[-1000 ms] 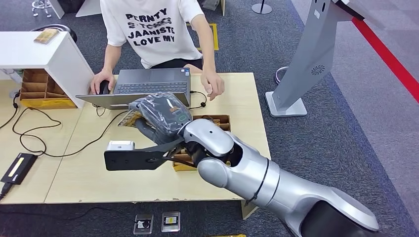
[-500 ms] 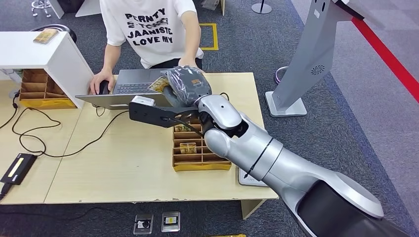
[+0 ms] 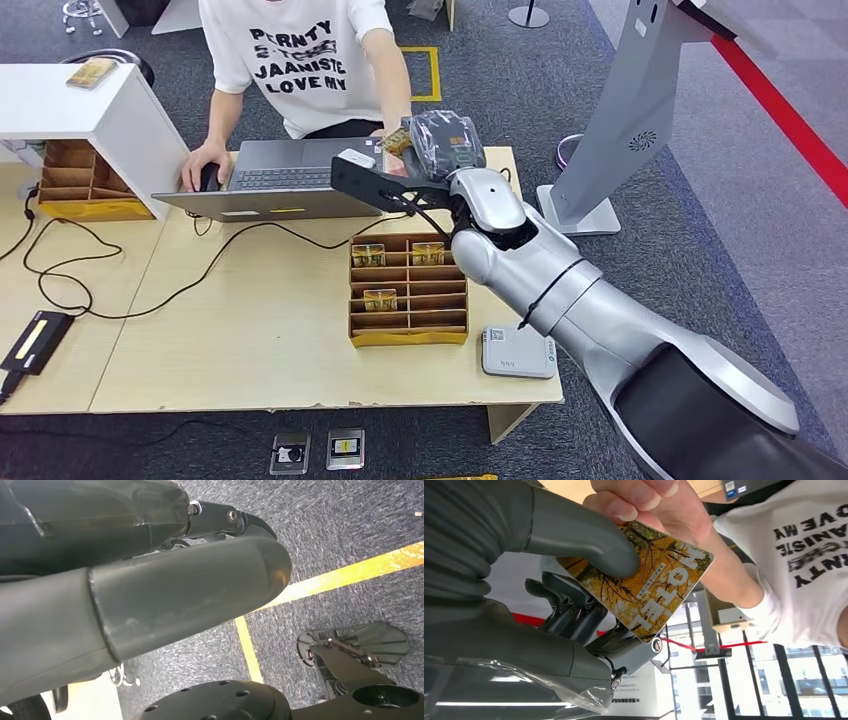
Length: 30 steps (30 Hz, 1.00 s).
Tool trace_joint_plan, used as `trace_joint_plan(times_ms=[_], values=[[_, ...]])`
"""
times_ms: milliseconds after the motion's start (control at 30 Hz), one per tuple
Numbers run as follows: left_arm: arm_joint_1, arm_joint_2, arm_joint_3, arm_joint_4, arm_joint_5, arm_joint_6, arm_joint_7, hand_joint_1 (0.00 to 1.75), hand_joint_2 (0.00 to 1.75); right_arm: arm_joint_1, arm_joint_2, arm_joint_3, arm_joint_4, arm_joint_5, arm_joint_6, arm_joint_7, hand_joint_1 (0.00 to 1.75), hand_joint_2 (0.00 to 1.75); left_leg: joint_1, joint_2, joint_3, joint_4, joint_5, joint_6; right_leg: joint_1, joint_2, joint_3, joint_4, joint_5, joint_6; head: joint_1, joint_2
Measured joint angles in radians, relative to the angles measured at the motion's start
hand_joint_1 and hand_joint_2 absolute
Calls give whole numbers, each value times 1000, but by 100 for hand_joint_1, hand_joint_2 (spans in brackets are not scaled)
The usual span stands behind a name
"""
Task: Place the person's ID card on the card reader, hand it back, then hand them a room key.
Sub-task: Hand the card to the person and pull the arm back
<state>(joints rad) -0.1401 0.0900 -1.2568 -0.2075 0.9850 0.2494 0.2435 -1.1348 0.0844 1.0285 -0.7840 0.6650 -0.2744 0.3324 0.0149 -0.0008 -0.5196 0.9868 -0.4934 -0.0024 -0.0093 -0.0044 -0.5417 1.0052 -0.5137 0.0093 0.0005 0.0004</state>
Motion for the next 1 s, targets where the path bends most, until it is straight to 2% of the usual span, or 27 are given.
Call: trace_joint_plan(times_ms=[100, 133, 233, 267, 300, 1000], values=[[-2, 0, -6, 0, 0, 0, 2, 0, 0, -1, -7, -10, 20, 5, -3, 7, 175, 175, 0, 0, 0, 0, 0, 0, 0, 0, 0, 0, 0, 0, 0, 0], [-2, 0, -10, 0, 0, 0, 3, 0, 0, -1, -9, -13, 26, 6, -4, 9, 159, 175, 0, 0, 0, 0, 0, 0, 0, 0, 0, 0, 0, 0, 0, 0], [-2, 0, -16, 0, 0, 0, 5, 0, 0, -2, -16, -17, 38, 7, -8, 10, 33, 175, 0, 0, 0, 0, 0, 0, 0, 0, -1, 0, 0, 0, 0, 0], [-2, 0, -17, 0, 0, 0, 5, 0, 0, -2, -18, -18, 41, 8, -9, 10, 4, 175, 0, 0, 0, 0, 0, 0, 0, 0, -1, 0, 0, 0, 0, 0], [-3, 0, -17, 0, 0, 0, 6, 0, 0, -2, -19, -19, 43, 8, -9, 10, 0, 175, 0, 0, -1, 0, 0, 0, 0, 1, -1, 0, 0, 0, 0, 0], [-8, 0, -44, 0, 0, -4, 6, 0, 0, -1, -32, -42, 74, 38, 8, 24, 0, 175, 0, 0, -1, 0, 0, 0, 0, 1, -1, 0, 0, 0, 0, 0]])
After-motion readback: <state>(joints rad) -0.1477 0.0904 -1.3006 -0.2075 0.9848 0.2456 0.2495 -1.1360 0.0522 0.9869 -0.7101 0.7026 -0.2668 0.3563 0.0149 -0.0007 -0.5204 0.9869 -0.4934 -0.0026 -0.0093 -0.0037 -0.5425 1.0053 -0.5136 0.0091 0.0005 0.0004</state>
